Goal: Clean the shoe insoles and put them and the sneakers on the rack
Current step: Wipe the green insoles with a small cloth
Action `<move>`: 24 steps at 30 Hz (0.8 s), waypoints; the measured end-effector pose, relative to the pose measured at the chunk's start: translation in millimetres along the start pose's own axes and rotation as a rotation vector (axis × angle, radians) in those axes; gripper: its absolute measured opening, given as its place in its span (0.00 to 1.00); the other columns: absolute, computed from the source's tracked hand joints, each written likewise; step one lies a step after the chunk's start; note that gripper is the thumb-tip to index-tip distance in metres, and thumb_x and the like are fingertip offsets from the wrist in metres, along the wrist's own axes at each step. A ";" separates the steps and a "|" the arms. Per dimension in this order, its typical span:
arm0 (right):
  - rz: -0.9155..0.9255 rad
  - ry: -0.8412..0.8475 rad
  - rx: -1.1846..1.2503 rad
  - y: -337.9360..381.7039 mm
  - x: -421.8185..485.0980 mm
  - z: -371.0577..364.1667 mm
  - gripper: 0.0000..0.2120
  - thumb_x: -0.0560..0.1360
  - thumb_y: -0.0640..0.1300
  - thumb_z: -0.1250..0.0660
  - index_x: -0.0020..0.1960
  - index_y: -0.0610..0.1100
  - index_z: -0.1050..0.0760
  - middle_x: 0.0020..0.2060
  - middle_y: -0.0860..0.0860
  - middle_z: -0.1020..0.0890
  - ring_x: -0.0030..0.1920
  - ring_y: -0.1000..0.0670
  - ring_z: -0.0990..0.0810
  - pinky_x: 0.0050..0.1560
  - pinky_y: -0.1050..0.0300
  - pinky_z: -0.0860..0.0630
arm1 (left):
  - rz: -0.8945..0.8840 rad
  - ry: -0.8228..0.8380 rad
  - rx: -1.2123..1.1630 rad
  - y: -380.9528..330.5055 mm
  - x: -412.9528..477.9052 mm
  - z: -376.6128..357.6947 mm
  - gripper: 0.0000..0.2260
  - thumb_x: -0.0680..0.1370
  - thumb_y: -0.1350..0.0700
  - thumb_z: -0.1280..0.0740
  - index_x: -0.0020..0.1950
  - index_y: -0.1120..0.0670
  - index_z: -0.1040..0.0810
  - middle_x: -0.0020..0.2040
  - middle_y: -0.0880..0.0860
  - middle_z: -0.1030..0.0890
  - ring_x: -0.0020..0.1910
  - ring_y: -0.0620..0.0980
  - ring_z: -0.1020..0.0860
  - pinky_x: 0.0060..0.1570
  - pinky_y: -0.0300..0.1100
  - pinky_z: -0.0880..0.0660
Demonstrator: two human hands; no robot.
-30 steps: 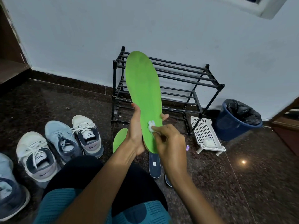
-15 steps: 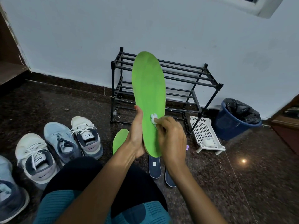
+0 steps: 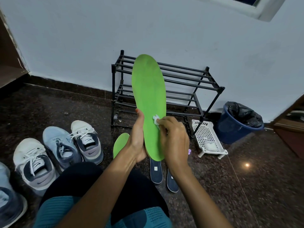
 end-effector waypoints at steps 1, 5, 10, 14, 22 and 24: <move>0.006 -0.012 -0.014 0.5 2.3 -0.9 0.04 0.72 0.39 0.31 0.46 0.41 0.18 0.43 0.50 0.18 0.36 0.44 0.24 0.30 0.58 0.33 | -0.007 0.002 0.002 0.2 -0.2 0.8 0.31 0.78 0.35 0.56 0.53 0.55 0.22 0.44 0.54 0.15 0.43 0.51 0.16 0.42 0.45 0.23; -0.014 0.020 0.008 -1.6 0.1 -2.2 0.05 0.72 0.38 0.32 0.47 0.42 0.18 0.45 0.50 0.17 0.39 0.44 0.23 0.34 0.60 0.34 | -0.004 -0.015 -0.001 -0.1 0.1 1.7 0.31 0.78 0.35 0.56 0.52 0.55 0.22 0.44 0.55 0.15 0.42 0.51 0.16 0.42 0.46 0.23; -0.062 0.163 0.164 1.4 -23.0 2.9 0.07 0.73 0.37 0.33 0.49 0.44 0.19 0.47 0.53 0.18 0.44 0.48 0.23 0.41 0.54 0.27 | 0.010 0.004 -0.086 -3.1 4.6 3.8 0.39 0.76 0.32 0.57 0.44 0.59 0.15 0.47 0.58 0.16 0.48 0.52 0.17 0.53 0.48 0.25; -0.070 0.151 0.180 2.8 -25.1 5.8 0.07 0.73 0.38 0.33 0.49 0.44 0.19 0.46 0.53 0.18 0.44 0.48 0.22 0.40 0.50 0.24 | 0.032 0.038 -0.082 -2.3 4.2 2.5 0.40 0.76 0.32 0.57 0.44 0.60 0.16 0.47 0.59 0.16 0.49 0.53 0.17 0.56 0.50 0.27; -0.089 0.017 0.059 0.4 2.8 -1.4 0.07 0.74 0.37 0.34 0.49 0.42 0.19 0.46 0.51 0.19 0.42 0.45 0.22 0.37 0.59 0.34 | 0.006 -0.008 0.031 0.8 0.6 2.4 0.30 0.78 0.35 0.56 0.54 0.54 0.22 0.45 0.54 0.15 0.44 0.51 0.16 0.43 0.46 0.23; -0.093 0.036 0.095 3.0 -0.2 -1.6 0.08 0.73 0.35 0.34 0.49 0.42 0.19 0.47 0.51 0.18 0.43 0.46 0.22 0.39 0.59 0.31 | 0.011 -0.019 0.024 -0.9 1.1 3.7 0.31 0.77 0.34 0.54 0.56 0.55 0.22 0.49 0.56 0.16 0.47 0.52 0.17 0.47 0.47 0.24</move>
Point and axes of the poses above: each hand's wrist, its own x-axis towards the middle knuckle, its own z-axis out of the back of the hand, y = z × x, the point moved 2 cm from there along x, towards the middle knuckle
